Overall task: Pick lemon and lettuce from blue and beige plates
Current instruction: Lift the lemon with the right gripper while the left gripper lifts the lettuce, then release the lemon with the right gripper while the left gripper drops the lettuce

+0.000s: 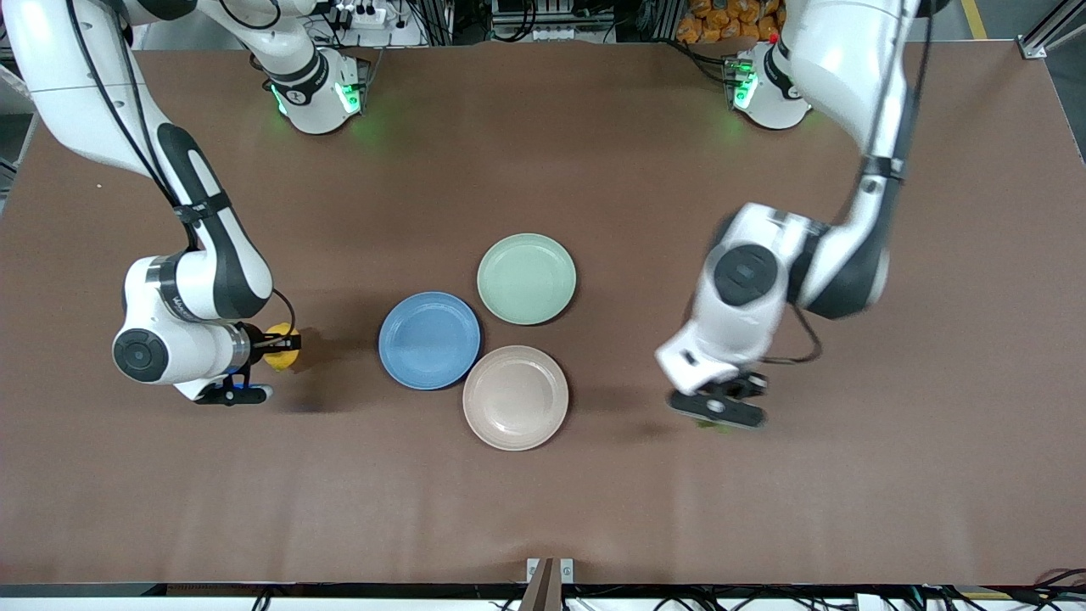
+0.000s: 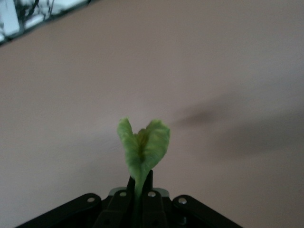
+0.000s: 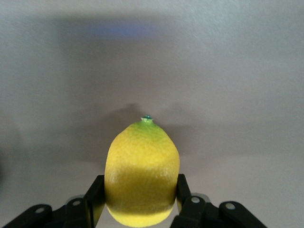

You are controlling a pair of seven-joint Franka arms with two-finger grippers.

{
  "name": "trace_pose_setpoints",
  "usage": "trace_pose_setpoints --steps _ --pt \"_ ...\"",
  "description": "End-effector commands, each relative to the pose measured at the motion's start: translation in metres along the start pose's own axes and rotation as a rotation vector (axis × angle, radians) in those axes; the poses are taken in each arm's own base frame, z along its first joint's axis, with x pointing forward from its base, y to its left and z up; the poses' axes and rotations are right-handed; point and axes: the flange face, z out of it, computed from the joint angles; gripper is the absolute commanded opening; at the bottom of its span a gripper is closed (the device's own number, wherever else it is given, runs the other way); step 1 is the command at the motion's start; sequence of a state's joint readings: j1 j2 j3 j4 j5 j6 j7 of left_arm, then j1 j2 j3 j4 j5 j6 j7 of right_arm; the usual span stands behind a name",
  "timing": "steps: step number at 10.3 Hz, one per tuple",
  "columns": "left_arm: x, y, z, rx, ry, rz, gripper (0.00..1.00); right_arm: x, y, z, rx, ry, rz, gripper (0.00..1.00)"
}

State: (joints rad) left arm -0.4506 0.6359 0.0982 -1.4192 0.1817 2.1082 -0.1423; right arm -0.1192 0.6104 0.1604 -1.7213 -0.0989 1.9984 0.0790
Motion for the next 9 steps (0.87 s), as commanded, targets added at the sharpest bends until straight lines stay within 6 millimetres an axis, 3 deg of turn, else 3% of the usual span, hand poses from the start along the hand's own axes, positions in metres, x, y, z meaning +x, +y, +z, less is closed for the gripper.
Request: trace_pose_setpoints --steps 1,2,3,4,5,6,8,9 --pt "-0.026 -0.056 0.061 0.0 -0.123 0.062 0.21 -0.003 0.0 -0.007 0.01 0.011 -0.008 1.0" --pt "-0.032 -0.077 0.081 -0.003 -0.154 0.067 0.3 -0.005 -0.005 -0.018 0.006 0.017 -0.011 1.0" --pt "-0.033 -0.091 0.088 -0.009 -0.163 0.04 0.55 -0.008 -0.004 -0.048 0.001 0.029 -0.01 1.0" --pt "-0.032 -0.09 0.082 -0.008 -0.154 0.042 1.0 -0.014 -0.006 -0.088 0.013 0.023 -0.005 1.0" --pt "-0.028 -0.09 0.058 -0.008 -0.124 0.037 1.0 -0.027 -0.002 -0.135 0.043 0.008 0.008 1.0" --pt "-0.029 -0.094 0.02 -0.005 -0.11 0.035 1.0 -0.045 0.001 -0.176 0.053 -0.003 0.009 1.0" --pt "-0.029 -0.095 -0.084 -0.027 -0.004 0.027 1.0 -0.094 -0.015 -0.248 0.036 0.058 -0.016 1.0" --pt "-0.033 -0.094 -0.121 -0.054 0.012 0.013 1.0 -0.121 -0.017 -0.278 0.027 0.08 -0.008 1.0"
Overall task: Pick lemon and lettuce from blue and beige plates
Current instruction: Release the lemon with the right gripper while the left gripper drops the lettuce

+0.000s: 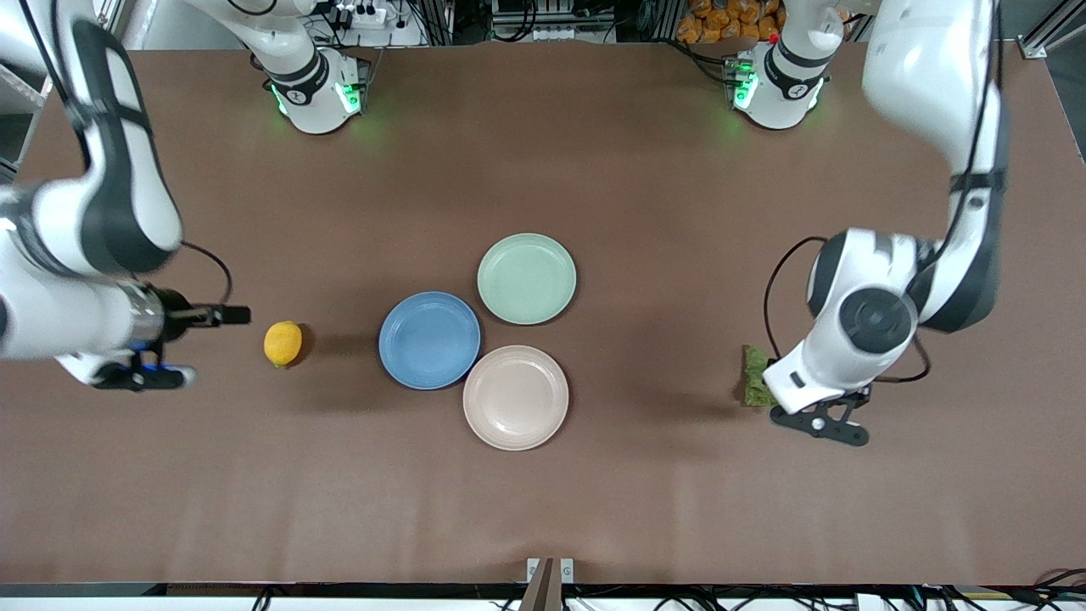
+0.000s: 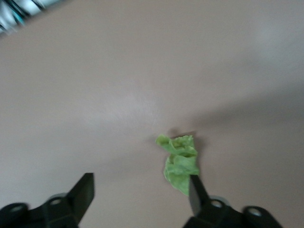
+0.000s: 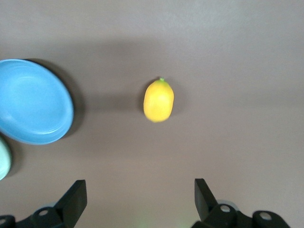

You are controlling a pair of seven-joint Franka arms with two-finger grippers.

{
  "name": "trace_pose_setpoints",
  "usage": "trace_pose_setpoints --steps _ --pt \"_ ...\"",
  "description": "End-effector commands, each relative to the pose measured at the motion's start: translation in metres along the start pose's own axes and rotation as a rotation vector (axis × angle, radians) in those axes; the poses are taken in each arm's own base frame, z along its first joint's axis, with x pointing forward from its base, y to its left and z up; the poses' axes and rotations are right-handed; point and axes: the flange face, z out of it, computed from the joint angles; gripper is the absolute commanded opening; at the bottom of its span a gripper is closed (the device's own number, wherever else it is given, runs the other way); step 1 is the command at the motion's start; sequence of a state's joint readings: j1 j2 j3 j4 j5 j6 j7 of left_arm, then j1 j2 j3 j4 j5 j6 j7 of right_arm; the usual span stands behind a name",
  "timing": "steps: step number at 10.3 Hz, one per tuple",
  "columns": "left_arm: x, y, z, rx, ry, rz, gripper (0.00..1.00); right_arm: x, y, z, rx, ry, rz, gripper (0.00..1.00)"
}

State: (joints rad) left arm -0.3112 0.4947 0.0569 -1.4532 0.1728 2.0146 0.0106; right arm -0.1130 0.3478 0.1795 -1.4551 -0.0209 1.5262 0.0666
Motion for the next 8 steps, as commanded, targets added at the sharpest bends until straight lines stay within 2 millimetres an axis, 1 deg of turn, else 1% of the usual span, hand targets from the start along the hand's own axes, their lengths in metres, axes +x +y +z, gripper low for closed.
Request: trace_pose_setpoints --steps 1,2,3,4,5,7,8 --pt "-0.024 -0.002 -0.093 -0.072 0.024 -0.047 1.0 -0.062 -0.01 -0.066 -0.011 0.07 -0.006 1.0" --pt "-0.035 -0.008 -0.117 -0.169 0.008 -0.171 1.0 -0.081 -0.007 -0.085 -0.017 0.099 0.003 1.0" --pt "-0.044 -0.012 -0.129 -0.257 -0.025 -0.283 1.0 -0.102 -0.001 -0.105 -0.022 0.139 0.01 1.0" --pt "-0.054 -0.012 -0.148 -0.271 -0.039 -0.32 1.0 -0.118 -0.003 -0.116 -0.028 0.148 0.011 1.0" --pt "-0.066 -0.014 -0.165 -0.269 -0.058 -0.342 1.0 -0.127 -0.003 -0.119 -0.032 0.141 0.012 1.0" --pt "-0.088 -0.017 -0.194 -0.267 -0.084 -0.34 1.0 -0.131 -0.006 -0.105 -0.038 0.117 0.01 1.0" --pt "-0.096 -0.02 -0.205 -0.268 -0.085 -0.341 1.0 -0.131 -0.008 -0.104 -0.039 0.114 0.006 1.0"
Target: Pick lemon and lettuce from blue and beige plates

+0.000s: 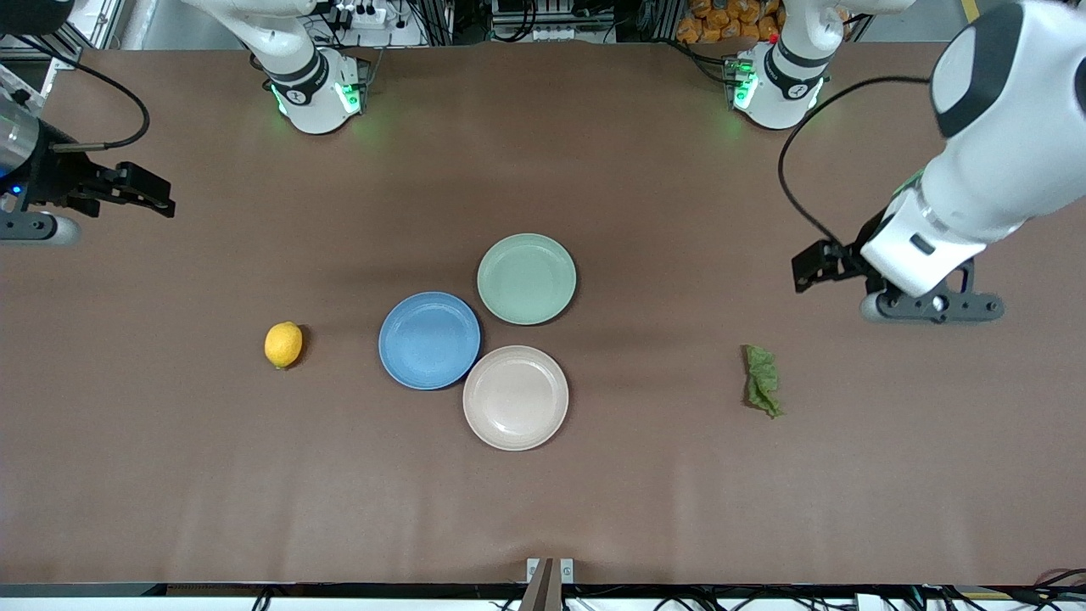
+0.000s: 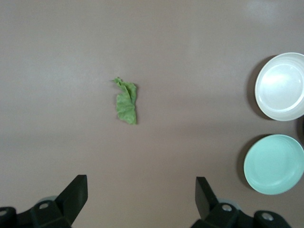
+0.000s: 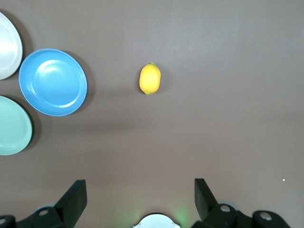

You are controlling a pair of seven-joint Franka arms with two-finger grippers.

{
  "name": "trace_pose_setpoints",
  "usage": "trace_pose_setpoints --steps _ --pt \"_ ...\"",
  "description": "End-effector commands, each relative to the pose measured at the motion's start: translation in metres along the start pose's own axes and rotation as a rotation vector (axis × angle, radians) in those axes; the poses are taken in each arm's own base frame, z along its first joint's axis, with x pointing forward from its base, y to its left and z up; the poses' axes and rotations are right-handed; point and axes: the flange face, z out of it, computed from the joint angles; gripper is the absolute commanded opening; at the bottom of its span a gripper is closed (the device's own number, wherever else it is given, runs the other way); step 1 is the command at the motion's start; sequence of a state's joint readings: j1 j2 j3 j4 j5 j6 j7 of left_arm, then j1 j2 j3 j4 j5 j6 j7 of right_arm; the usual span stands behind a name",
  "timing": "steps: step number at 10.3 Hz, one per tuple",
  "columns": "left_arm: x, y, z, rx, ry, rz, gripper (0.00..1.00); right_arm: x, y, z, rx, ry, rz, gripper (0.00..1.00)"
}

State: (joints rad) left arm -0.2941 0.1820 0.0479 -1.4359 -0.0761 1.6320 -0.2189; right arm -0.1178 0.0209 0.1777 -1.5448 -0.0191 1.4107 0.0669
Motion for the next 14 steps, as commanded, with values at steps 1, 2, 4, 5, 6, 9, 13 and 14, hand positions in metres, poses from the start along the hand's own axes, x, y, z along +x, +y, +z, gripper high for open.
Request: trace_pose_setpoints --steps 1,2,4,5,6,9,13,14 --pt "-0.023 -0.009 -0.029 -0.023 -0.005 -0.026 1.0 -0.005 -0.001 0.009 0.008 -0.005 -0.007 1.0" --pt "-0.028 -0.012 -0.036 -0.022 -0.004 -0.026 1.0 -0.005 0.0 0.009 0.031 -0.007 -0.004 1.0" --pt "-0.036 -0.019 -0.05 -0.004 0.014 -0.022 1.0 -0.004 0.003 0.01 0.037 -0.01 0.0 1.0" --pt "-0.043 -0.02 -0.061 0.012 0.033 -0.007 1.0 -0.004 0.004 0.01 0.037 -0.01 0.003 1.0" --pt "-0.048 -0.022 -0.066 0.017 0.034 0.001 1.0 -0.005 0.004 0.01 0.037 -0.015 0.003 1.0" --pt "-0.047 -0.031 -0.068 0.019 0.032 0.036 1.0 -0.004 0.005 0.01 0.037 -0.012 0.004 1.0" --pt "-0.053 -0.034 -0.072 0.119 0.055 0.051 1.0 0.004 0.005 0.007 0.043 0.045 0.005 1.0" --pt "-0.053 -0.037 -0.073 0.133 0.058 0.046 1.0 0.004 0.004 0.007 0.044 0.046 0.004 1.0"
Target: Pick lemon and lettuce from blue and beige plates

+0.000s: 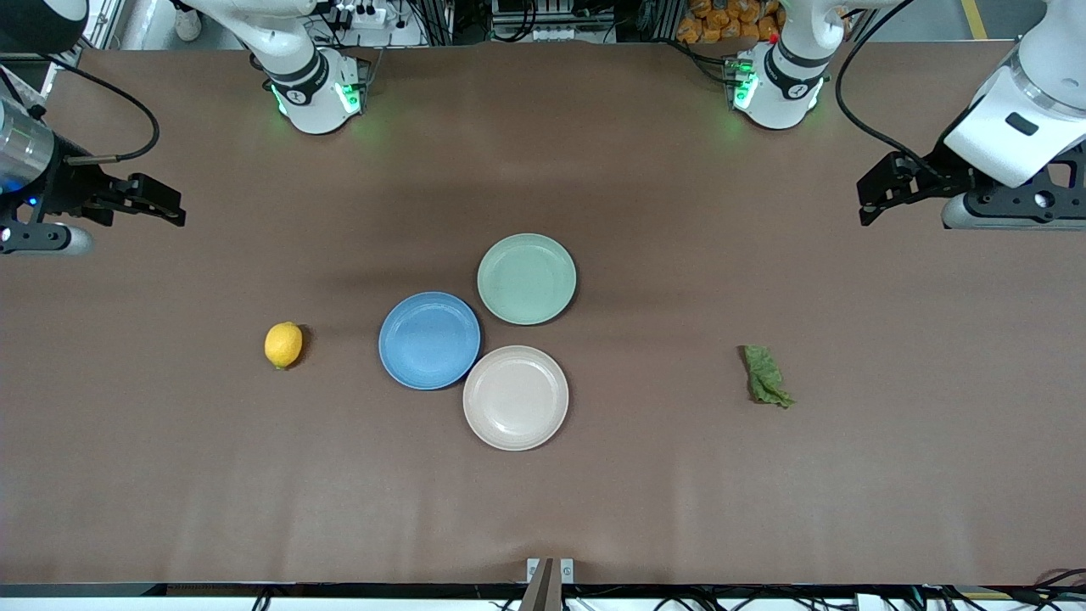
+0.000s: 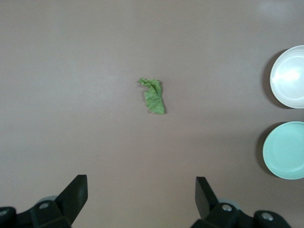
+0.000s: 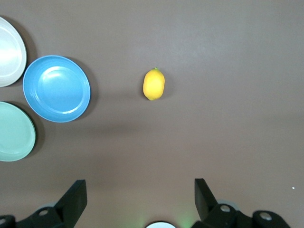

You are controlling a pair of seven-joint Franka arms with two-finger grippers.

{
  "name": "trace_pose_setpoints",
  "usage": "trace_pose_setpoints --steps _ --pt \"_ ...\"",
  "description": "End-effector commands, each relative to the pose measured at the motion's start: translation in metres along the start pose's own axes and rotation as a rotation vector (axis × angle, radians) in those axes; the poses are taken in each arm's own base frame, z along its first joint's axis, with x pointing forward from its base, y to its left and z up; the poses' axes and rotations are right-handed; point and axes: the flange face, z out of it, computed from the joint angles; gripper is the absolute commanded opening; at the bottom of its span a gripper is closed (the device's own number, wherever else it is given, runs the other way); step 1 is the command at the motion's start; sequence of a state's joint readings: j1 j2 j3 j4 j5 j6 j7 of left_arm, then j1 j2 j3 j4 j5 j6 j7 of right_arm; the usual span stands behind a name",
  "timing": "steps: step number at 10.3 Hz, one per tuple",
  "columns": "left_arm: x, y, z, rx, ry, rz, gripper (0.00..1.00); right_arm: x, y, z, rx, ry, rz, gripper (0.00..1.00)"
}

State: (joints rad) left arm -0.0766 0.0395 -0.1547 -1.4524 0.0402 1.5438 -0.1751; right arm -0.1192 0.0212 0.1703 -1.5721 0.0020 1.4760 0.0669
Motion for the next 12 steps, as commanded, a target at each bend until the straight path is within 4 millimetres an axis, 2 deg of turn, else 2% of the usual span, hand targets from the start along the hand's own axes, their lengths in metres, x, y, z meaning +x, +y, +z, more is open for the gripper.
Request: trace_pose_setpoints --steps 1,3,6,7,8,12 --pt "-0.011 -0.009 -0.004 0.041 0.003 0.008 1.0 -0.004 0.002 0.0 0.027 0.01 -0.001 1.0" --pt "-0.009 -0.016 0.008 0.044 -0.003 -0.005 1.0 -0.004 0.002 0.0 0.03 0.009 -0.001 1.0" --pt "-0.006 -0.019 0.013 0.038 0.017 -0.011 1.0 -0.005 0.001 0.0 0.03 0.008 -0.003 1.0" --pt "-0.005 -0.03 0.015 0.031 0.012 -0.034 1.0 -0.005 0.0 0.0 0.03 0.008 -0.004 1.0" --pt "-0.005 -0.033 0.016 0.026 0.009 -0.041 1.0 -0.005 -0.001 0.0 0.03 0.008 -0.006 1.0" --pt "-0.004 -0.03 0.023 0.026 0.029 -0.036 1.0 -0.006 -0.002 0.002 0.029 -0.001 -0.001 1.0"
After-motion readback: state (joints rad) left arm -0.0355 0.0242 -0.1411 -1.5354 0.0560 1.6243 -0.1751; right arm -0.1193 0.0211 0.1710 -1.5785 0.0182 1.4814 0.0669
